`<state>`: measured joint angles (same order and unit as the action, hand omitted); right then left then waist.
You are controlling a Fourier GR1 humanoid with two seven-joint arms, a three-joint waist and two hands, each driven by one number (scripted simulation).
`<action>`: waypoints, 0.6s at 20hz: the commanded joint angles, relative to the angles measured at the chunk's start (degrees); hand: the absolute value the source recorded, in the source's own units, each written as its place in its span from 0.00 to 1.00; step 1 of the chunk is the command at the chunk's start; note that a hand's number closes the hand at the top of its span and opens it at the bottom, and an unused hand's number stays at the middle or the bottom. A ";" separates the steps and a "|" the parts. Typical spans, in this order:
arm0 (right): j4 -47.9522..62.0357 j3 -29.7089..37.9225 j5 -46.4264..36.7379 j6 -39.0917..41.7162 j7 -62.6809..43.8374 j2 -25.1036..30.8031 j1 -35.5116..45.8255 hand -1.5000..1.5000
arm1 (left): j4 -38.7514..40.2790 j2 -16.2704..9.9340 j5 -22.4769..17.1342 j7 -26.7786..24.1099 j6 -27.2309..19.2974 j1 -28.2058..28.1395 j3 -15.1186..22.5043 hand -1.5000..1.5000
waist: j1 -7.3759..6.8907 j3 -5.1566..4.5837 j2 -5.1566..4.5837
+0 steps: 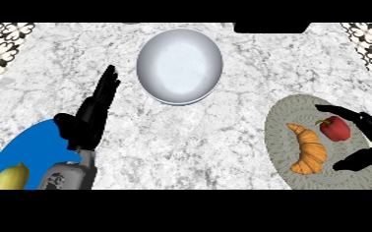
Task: Pick the bell pepper from the placemat and place it in the bowl
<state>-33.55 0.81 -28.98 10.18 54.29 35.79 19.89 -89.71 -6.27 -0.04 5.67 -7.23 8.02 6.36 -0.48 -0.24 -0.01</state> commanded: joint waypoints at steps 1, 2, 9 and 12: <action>-0.72 -3.88 -5.06 -5.56 5.81 -2.17 -0.86 1.00 | 0.10 0.30 -0.67 0.01 0.51 -0.47 -0.57 0.50 | 0.01 0.29 -0.10; -1.49 -3.78 -5.54 -5.53 7.67 0.15 -0.94 1.00 | 2.59 0.25 -0.16 -0.78 0.44 1.89 -1.13 0.50 | 0.34 0.28 -0.13; -1.27 -3.77 -5.52 -7.28 10.32 -2.24 -4.19 1.00 | 0.33 0.71 0.57 -0.54 0.32 -0.68 -0.19 0.50 | 0.43 0.31 -0.07; -2.07 -3.65 -4.18 -6.33 10.16 -3.97 -3.57 1.00 | 0.59 -0.58 -0.24 -1.26 1.74 -0.95 -1.22 0.50 | 0.15 0.33 -0.12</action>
<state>-37.11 -3.12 -34.69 5.29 58.73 36.39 18.17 -89.29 -6.20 -0.01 4.81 -6.27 7.55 5.62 -0.10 -1.78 0.57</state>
